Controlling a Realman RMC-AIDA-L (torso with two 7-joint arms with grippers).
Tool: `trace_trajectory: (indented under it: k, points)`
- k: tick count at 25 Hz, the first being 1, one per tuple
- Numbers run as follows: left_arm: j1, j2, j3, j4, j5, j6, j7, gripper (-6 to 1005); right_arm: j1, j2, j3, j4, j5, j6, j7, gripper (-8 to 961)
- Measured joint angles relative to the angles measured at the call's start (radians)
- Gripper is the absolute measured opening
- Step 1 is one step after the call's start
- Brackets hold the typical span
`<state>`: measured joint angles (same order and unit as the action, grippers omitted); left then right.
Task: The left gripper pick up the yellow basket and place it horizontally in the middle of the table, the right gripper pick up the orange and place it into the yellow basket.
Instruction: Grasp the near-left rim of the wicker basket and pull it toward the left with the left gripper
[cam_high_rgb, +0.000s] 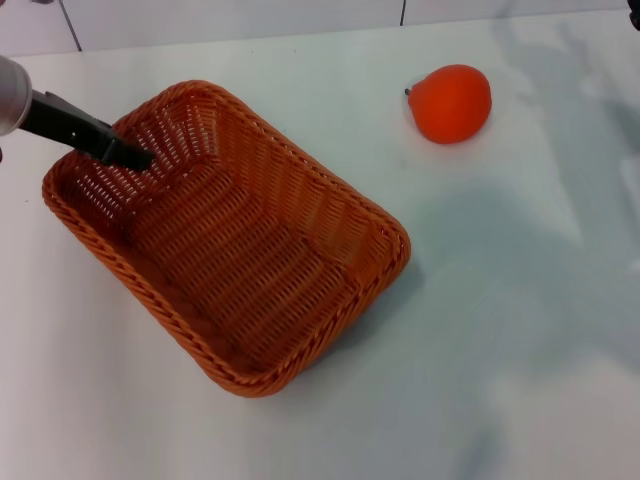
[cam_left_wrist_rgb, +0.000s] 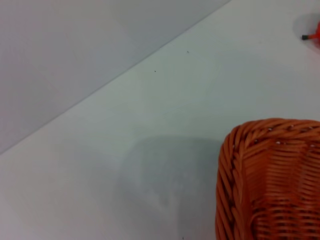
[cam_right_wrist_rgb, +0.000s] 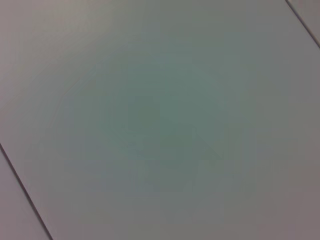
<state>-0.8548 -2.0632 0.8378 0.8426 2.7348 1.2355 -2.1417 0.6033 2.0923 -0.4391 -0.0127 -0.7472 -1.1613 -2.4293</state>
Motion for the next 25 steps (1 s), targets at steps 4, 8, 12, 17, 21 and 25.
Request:
trace_trajectory:
  k: [4, 8, 12, 17, 21, 25]
  points:
    - [-0.003, -0.002, -0.003, 0.003, 0.003, 0.013, 0.000, 631, 0.000, 0.000, 0.000, 0.001, 0.000, 0.000, 0.000, 946]
    - [-0.008, -0.003, -0.002, 0.004, 0.003, 0.019, -0.001, 478, 0.002, 0.000, 0.000, -0.002, 0.000, 0.005, 0.001, 946]
    - [-0.012, -0.001, -0.003, 0.004, -0.003, 0.028, -0.001, 390, 0.003, 0.000, 0.000, -0.005, 0.001, 0.010, 0.002, 946]
    - [-0.023, 0.004, -0.028, 0.002, -0.007, 0.050, -0.018, 281, 0.005, 0.000, 0.000, -0.005, 0.003, 0.014, 0.002, 946]
    - [-0.035, 0.015, -0.107, 0.004, -0.048, 0.116, -0.025, 242, 0.008, 0.000, 0.000, -0.006, 0.003, 0.025, 0.003, 946]
    - [-0.028, 0.032, -0.172, 0.003, -0.156, 0.181, -0.025, 219, 0.011, 0.000, 0.000, -0.005, 0.003, 0.033, 0.003, 946]
